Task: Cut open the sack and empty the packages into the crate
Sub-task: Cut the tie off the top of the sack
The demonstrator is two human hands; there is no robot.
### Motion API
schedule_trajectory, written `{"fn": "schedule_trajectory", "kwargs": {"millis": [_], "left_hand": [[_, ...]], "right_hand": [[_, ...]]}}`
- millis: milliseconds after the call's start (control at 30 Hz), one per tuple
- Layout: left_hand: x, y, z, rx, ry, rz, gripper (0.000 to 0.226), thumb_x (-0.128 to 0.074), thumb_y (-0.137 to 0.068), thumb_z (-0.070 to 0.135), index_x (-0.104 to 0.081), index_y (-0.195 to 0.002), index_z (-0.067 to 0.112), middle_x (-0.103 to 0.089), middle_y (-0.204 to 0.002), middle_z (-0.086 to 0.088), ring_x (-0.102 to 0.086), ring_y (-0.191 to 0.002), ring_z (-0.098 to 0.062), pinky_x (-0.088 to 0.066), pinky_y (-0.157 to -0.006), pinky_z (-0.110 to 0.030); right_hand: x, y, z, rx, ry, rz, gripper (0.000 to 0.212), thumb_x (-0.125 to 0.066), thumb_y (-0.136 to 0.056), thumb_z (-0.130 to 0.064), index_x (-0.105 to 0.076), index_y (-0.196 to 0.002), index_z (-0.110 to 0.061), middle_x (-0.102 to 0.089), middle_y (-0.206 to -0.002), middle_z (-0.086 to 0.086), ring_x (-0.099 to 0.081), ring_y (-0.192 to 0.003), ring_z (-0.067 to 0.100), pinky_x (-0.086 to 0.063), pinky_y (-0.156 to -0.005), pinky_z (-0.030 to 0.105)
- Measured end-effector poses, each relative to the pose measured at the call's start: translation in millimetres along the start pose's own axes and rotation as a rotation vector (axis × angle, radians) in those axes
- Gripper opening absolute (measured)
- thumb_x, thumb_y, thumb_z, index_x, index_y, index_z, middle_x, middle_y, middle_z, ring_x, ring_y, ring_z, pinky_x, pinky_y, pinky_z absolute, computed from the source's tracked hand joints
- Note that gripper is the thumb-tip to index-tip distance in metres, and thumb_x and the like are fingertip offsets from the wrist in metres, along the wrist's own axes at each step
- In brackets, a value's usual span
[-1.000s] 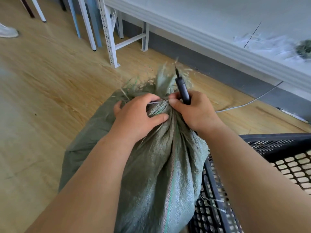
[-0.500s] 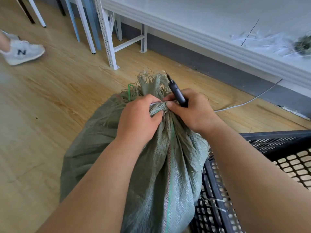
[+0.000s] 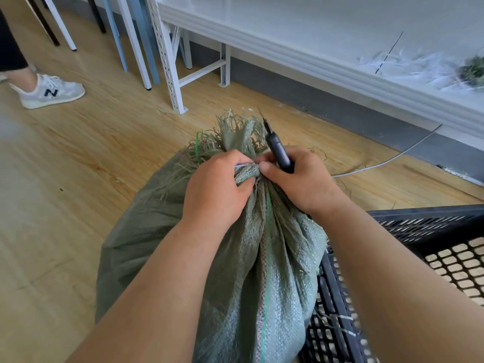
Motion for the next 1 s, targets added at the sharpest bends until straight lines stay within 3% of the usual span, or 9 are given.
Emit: {"fn": "schedule_trajectory", "kwargs": {"millis": [67,233,300,367,467,533,600,833,1000], "left_hand": [[0,1,0,-0.002,-0.010,-0.003,0.019,-0.067,-0.085,0.028,-0.065,-0.104,0.032,-0.066,-0.095,0.011,-0.062,-0.084,-0.014,-0.048,-0.067,-0.029],[-1,-1,0,0.019,0.035,-0.062,0.018,-0.068,-0.084,0.031,-0.064,-0.101,0.035,-0.066,-0.093,0.013,-0.062,-0.082,-0.011,-0.048,-0.066,-0.029],[-3,-3,-3,0.046,0.094,-0.183,0.023,-0.071,-0.081,0.040,-0.063,-0.102,0.039,-0.062,-0.103,0.012,-0.060,-0.090,-0.009,-0.048,-0.076,-0.030],[-1,-4,-5,0.076,0.100,-0.221,0.032,-0.069,-0.076,0.054,-0.066,-0.104,0.038,-0.049,-0.116,0.009,-0.048,-0.109,-0.009,-0.038,-0.091,-0.029],[7,-6,3,-0.013,-0.122,-0.028,0.027,-0.063,-0.080,0.057,-0.070,-0.095,0.036,-0.046,-0.120,0.013,-0.038,-0.120,-0.014,-0.030,-0.100,-0.036],[6,-5,9,-0.060,-0.088,0.012,0.011,-0.066,-0.083,0.043,-0.066,-0.092,0.037,-0.053,-0.107,0.020,-0.049,-0.112,-0.011,-0.032,-0.098,-0.038],[2,-4,8,-0.038,0.031,-0.039,0.015,-0.068,-0.083,0.031,-0.059,-0.092,0.038,-0.061,-0.096,0.019,-0.058,-0.097,-0.008,-0.041,-0.095,-0.042],[-10,-1,1,0.006,0.098,0.003,0.006,-0.068,-0.083,0.025,-0.065,-0.083,0.030,-0.062,-0.091,0.010,-0.060,-0.084,-0.007,-0.051,-0.073,-0.031],[-11,-1,-2,0.015,0.116,0.079,0.007,-0.065,-0.084,0.024,-0.062,-0.084,0.030,-0.058,-0.092,0.009,-0.059,-0.083,-0.011,-0.053,-0.073,-0.037]], "right_hand": [[1,-2,1,-0.021,0.078,-0.039,0.003,-0.069,-0.088,-0.022,-0.069,-0.090,-0.024,-0.063,-0.080,-0.014,-0.061,-0.078,0.004,-0.043,-0.069,0.009],[7,-3,1,-0.024,0.174,-0.021,0.004,-0.069,-0.087,-0.021,-0.069,-0.090,-0.021,-0.062,-0.078,-0.012,-0.060,-0.080,0.014,-0.039,-0.065,0.009],[7,-1,1,-0.012,0.203,0.021,0.003,-0.068,-0.087,-0.020,-0.067,-0.087,-0.022,-0.059,-0.082,-0.011,-0.056,-0.082,0.012,-0.038,-0.059,0.017],[5,-1,0,0.014,0.232,0.028,0.002,-0.068,-0.087,-0.021,-0.066,-0.087,-0.023,-0.058,-0.095,-0.002,-0.056,-0.088,0.015,-0.034,-0.066,0.021],[5,-1,-3,0.042,0.242,0.020,0.008,-0.068,-0.087,-0.023,-0.069,-0.092,-0.018,-0.059,-0.103,0.002,-0.057,-0.091,0.018,-0.035,-0.070,0.022],[7,-1,-5,0.050,0.241,0.027,0.007,-0.069,-0.086,-0.023,-0.069,-0.092,-0.018,-0.059,-0.103,0.002,-0.056,-0.090,0.016,-0.033,-0.068,0.021],[8,-1,-5,0.053,0.241,0.030,0.006,-0.070,-0.085,-0.022,-0.068,-0.090,-0.020,-0.058,-0.100,0.001,-0.055,-0.088,0.015,-0.031,-0.067,0.018],[8,5,5,-0.037,0.174,0.102,0.009,-0.074,-0.081,-0.024,-0.066,-0.086,-0.025,-0.062,-0.096,-0.002,-0.059,-0.087,0.015,-0.037,-0.066,0.017],[22,18,-2,-0.169,0.160,0.173,0.034,-0.057,-0.087,-0.053,-0.057,-0.102,-0.022,-0.056,-0.099,0.004,-0.052,-0.087,0.021,-0.034,-0.067,0.026]]}}
Point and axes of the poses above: each hand's wrist, its own y-axis away from the middle knuckle, its own x-axis out of the back of the hand, z = x × y, the point moved 5 cm from there along -y, towards the middle knuckle
